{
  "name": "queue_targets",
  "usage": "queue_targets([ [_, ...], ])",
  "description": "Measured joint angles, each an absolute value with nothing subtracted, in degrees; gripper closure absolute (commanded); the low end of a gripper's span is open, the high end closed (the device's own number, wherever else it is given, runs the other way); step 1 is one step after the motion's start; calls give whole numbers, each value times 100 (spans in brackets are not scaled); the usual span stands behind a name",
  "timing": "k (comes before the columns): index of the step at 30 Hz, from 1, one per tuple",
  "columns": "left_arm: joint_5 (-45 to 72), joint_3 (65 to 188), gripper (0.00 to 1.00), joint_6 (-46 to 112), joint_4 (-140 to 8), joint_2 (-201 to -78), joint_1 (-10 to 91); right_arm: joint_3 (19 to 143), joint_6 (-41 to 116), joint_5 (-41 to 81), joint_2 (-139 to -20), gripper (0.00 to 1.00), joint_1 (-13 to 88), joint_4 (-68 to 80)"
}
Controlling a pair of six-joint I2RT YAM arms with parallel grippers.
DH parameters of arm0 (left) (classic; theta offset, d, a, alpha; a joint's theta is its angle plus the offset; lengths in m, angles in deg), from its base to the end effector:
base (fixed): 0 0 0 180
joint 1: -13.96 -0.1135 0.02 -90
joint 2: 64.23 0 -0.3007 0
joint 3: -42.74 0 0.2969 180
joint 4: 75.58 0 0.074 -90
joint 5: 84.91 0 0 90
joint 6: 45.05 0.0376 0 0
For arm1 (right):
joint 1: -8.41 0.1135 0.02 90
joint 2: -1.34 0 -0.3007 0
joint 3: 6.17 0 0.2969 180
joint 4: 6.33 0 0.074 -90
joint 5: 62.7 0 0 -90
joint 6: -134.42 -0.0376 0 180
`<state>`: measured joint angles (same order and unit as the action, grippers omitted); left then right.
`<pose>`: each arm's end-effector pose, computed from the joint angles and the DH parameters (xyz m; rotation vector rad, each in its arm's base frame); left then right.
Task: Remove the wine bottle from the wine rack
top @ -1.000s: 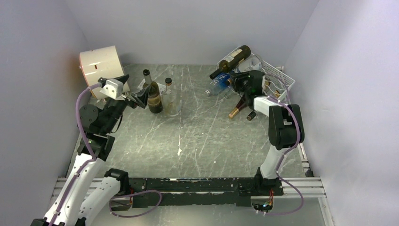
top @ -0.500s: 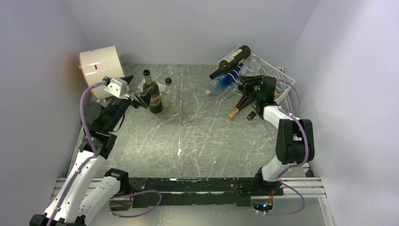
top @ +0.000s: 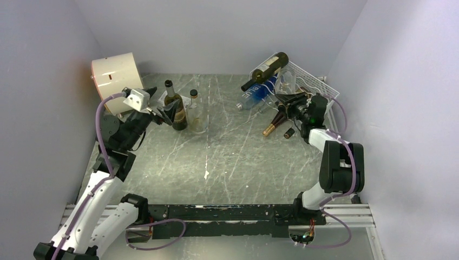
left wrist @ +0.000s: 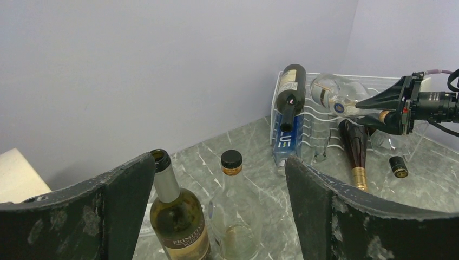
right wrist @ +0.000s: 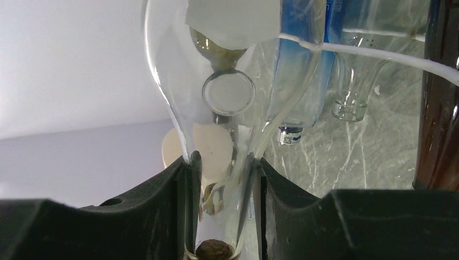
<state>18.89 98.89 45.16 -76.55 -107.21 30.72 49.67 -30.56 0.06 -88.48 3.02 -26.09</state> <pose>0.1853 -0.0652 0.4131 0.3994 1.2815 -0.4038 0.3694 -0.0176 0.2219 0.9798 1.7312 1.2570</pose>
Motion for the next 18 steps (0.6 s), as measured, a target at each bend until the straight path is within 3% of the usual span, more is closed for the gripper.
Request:
queue_targets([
  [12,1889,9889,7,4518,-7653,-10759,3192,4476,-3393,-333,-7860,100,55,-2207],
  [18,1889,9889,8,4518,-7650,-10765,3227,4379,-3358,-344,-7023,100,-159,-1267],
])
